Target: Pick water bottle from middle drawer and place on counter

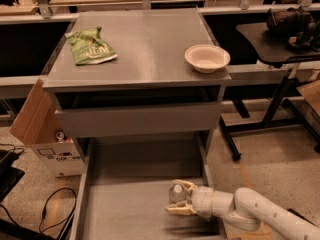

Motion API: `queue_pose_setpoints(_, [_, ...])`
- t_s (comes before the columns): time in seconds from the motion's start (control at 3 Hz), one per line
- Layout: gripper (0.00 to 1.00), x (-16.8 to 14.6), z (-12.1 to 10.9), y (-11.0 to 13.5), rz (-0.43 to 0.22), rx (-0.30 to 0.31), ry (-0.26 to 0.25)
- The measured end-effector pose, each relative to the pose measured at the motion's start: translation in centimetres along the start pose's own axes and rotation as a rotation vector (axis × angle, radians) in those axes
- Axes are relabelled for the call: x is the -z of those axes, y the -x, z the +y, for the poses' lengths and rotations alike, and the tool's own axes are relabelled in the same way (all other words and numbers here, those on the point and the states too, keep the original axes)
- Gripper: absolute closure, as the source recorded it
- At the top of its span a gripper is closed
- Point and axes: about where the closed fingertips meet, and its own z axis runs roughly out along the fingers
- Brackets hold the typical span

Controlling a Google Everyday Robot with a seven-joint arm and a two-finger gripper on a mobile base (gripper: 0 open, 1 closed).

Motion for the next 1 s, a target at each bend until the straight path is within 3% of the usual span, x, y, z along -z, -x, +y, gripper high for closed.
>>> queue_pose_setpoints(0.33, [0.60, -0.4, 0.1, -1.3, 0.032, -0.049, 0.003])
queue_pose_setpoints(0.67, [0.84, 0.1, -0.4, 1.6, 0.030, -0.122, 0.002])
queue_pose_setpoints(1.0, [1.00, 2.6, -1.5, 13.8, -0.029, -0.189, 0.027])
